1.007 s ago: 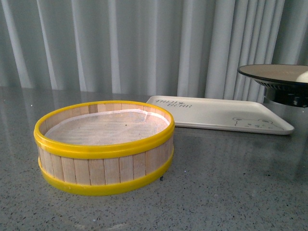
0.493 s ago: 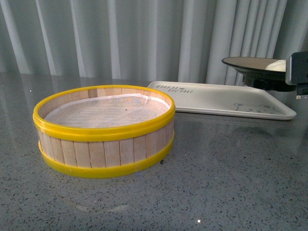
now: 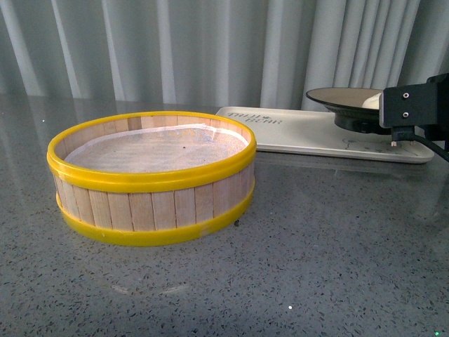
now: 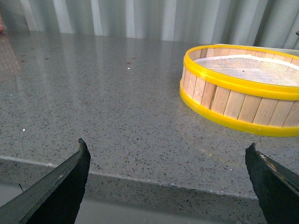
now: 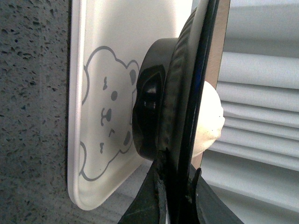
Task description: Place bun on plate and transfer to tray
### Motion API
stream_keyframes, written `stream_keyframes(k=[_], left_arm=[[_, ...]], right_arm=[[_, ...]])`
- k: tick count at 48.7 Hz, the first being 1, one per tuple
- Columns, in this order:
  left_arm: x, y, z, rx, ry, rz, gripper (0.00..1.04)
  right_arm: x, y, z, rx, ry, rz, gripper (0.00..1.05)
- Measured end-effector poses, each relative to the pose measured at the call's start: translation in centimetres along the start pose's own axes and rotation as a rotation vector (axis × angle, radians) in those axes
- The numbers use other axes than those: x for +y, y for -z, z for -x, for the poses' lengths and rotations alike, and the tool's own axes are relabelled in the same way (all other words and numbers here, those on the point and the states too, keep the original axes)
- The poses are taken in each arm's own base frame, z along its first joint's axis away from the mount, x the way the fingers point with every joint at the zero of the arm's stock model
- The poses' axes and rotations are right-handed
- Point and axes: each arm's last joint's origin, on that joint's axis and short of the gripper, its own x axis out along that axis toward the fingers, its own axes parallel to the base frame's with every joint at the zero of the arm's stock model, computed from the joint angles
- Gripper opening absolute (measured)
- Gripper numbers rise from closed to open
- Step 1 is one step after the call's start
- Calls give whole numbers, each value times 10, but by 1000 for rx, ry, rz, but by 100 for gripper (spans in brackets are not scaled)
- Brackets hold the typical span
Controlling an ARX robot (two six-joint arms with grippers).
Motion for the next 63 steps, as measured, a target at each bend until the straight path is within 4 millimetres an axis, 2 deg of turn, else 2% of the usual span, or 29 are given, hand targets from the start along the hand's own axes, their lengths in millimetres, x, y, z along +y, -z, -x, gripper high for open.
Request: stream_keyframes(k=[12, 53, 63], left_arm=[[0, 0, 0, 0, 0, 0, 98], [0, 0, 0, 0, 0, 0, 98], [0, 0, 0, 0, 0, 0, 98]], right_arm=[[5, -4, -11, -10, -16, -7, 2], [16, -2, -21, 28, -57, -51, 2], [15, -2, -20, 31, -66, -68, 30]])
